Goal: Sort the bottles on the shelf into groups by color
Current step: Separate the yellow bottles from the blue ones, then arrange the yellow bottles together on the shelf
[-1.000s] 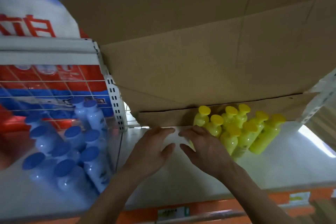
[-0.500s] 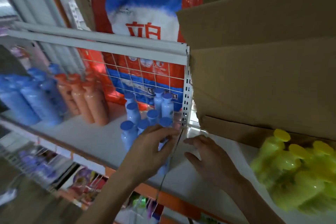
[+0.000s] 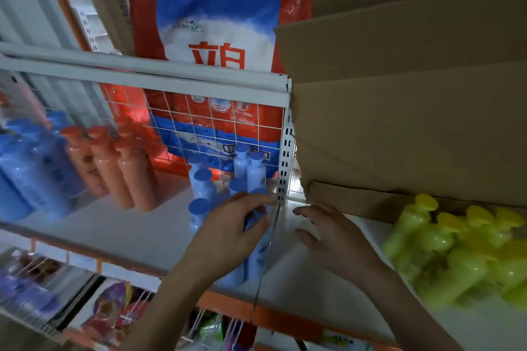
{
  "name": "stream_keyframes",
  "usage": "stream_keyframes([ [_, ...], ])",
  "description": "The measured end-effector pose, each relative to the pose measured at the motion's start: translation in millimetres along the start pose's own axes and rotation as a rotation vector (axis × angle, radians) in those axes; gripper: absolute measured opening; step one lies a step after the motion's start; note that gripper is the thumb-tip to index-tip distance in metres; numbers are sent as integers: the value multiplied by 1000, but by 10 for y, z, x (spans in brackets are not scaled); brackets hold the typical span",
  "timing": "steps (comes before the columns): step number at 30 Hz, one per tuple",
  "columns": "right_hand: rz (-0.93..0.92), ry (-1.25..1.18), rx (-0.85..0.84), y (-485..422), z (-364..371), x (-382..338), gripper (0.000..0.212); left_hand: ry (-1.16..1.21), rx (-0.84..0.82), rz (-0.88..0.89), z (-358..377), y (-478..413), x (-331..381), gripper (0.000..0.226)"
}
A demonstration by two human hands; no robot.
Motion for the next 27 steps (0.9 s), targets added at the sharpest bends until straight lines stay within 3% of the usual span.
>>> stream_keyframes([
  [11,125,28,111,149,-45,-171,40,11,-86,151,-78,-53,-152,29],
  [17,243,134,89,491,-81,28,46,62,-262,253,516,-142,97,44],
  [27,436,214,206,1274,-669,865,46,-64,-537,330,1667,-221,597,65],
])
Point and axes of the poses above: each hand's wrist, its own y-axis away from the middle knuckle, its own z-axis out of the palm, x = y × z, the point moved 9 cm from there along -y, towards the middle knuckle, and after that the axes turned 1 degree about -y, right-handed, at the moved point
